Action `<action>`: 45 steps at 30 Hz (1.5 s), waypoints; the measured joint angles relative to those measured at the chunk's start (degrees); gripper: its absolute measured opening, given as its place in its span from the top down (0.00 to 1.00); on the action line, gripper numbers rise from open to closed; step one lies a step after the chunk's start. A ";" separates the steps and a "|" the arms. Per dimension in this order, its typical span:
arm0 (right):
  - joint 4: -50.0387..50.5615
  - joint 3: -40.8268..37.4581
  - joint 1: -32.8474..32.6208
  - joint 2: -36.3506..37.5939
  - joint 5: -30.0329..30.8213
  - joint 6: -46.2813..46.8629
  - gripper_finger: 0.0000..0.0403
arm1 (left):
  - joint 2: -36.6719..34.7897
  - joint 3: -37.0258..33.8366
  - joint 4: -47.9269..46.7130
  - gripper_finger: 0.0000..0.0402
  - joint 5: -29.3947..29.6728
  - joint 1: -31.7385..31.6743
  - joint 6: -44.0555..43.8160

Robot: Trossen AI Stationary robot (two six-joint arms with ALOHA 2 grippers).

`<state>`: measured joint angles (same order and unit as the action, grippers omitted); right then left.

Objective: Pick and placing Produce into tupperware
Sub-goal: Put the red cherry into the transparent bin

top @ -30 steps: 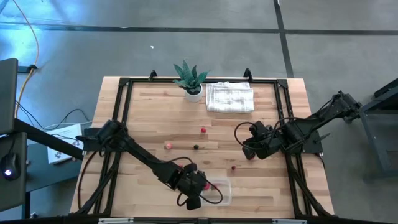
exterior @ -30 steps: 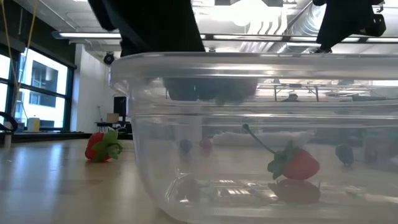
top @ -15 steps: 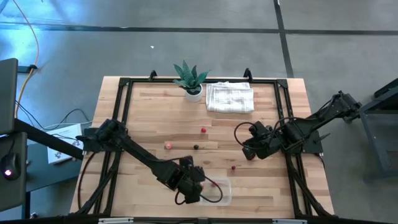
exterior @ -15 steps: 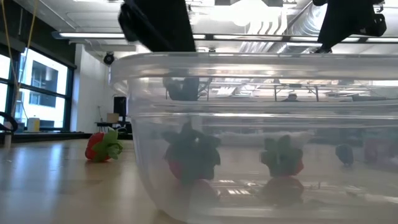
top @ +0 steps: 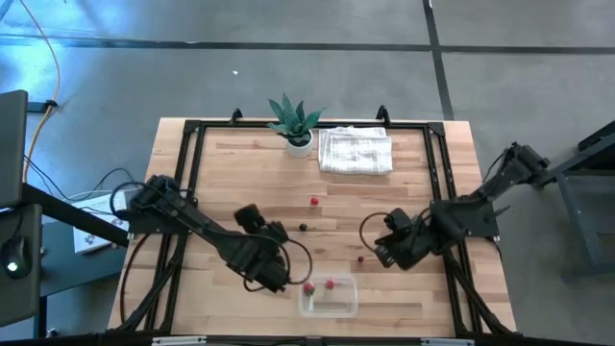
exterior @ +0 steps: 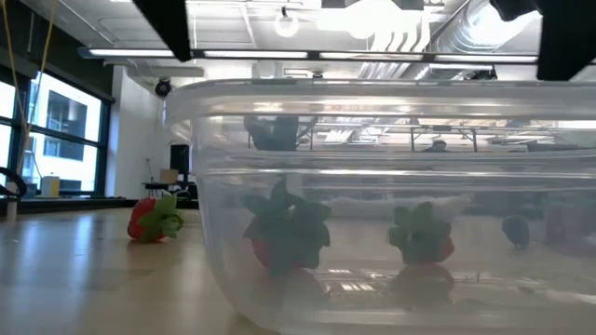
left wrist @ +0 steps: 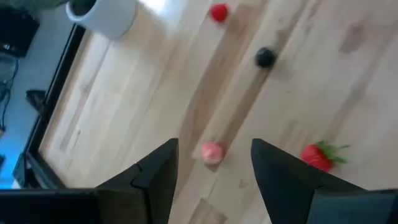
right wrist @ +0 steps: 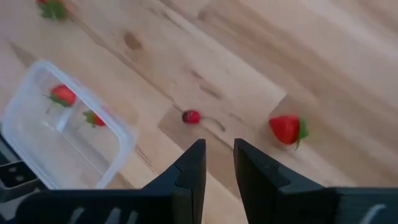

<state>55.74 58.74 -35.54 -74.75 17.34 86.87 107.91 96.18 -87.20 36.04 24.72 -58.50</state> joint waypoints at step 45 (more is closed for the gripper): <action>-11.68 0.02 8.80 -23.10 -12.43 -41.13 0.57 | -20.89 -37.36 34.28 0.52 -18.58 -13.09 10.06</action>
<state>44.05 58.76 -26.74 -97.85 4.92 45.75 87.02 58.83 -52.92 17.46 11.63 -48.45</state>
